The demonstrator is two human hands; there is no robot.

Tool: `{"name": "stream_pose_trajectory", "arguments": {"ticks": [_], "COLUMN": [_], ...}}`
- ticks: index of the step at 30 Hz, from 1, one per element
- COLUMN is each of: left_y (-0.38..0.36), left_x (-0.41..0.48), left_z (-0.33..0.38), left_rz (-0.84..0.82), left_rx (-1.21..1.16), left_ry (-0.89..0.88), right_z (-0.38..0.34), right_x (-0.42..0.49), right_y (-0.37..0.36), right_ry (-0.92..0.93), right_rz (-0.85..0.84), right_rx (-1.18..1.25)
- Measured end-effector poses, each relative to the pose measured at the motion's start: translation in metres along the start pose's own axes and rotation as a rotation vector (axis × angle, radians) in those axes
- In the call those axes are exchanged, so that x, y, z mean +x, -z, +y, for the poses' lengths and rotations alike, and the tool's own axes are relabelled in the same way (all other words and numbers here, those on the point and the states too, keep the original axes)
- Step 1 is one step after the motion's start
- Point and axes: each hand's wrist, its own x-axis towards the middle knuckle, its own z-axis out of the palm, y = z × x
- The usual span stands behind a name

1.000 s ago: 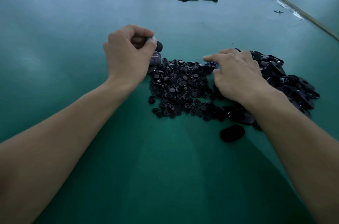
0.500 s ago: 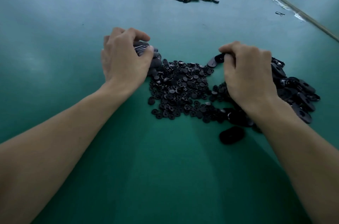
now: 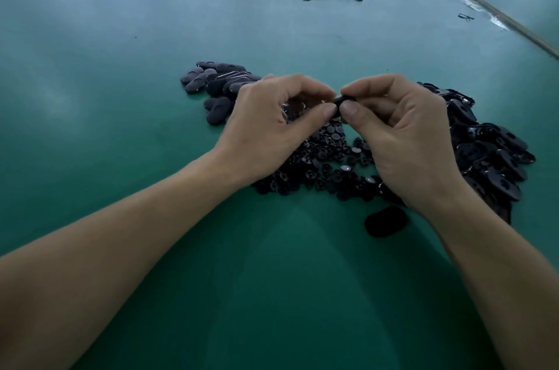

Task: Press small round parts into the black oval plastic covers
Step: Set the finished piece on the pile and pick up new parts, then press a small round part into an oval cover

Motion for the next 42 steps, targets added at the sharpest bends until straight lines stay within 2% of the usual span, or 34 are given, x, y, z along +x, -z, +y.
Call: {"name": "stream_pose_trajectory", "arguments": {"ticks": [9,17,22,25,32,36,42], "left_y": [0.0,0.001,-0.001,-0.001,0.0,0.0,0.001], "left_x": [0.002,0.002,0.0,0.001,0.005,0.004,0.004], "left_z": [-0.002,-0.004,0.0,0.0,-0.005,-0.005,-0.008], "left_rz": [0.03,-0.038,-0.081,-0.052,0.08,0.096,0.1], "left_rx": [-0.145,-0.274,-0.164,-0.138,-0.15,-0.178,-0.219], "left_ry": [0.001,0.039,-0.023,-0.016,0.073,0.088,0.12], "right_z": [0.005,0.004,0.003,0.002,0.006,0.004,0.005], "right_x": [-0.008,-0.007,-0.01,-0.011,-0.012,-0.015,-0.014], "right_y": [-0.001,0.0,-0.004,-0.006,0.002,0.001,0.002], "right_ry": [0.067,0.082,0.122,0.168,0.062,-0.014,-0.023], "right_rz": [0.111,0.144,0.123,0.134,-0.023,-0.088,-0.129], "right_rx": [-0.286,-0.324,-0.321,-0.387,-0.839,-0.888,-0.869]}}
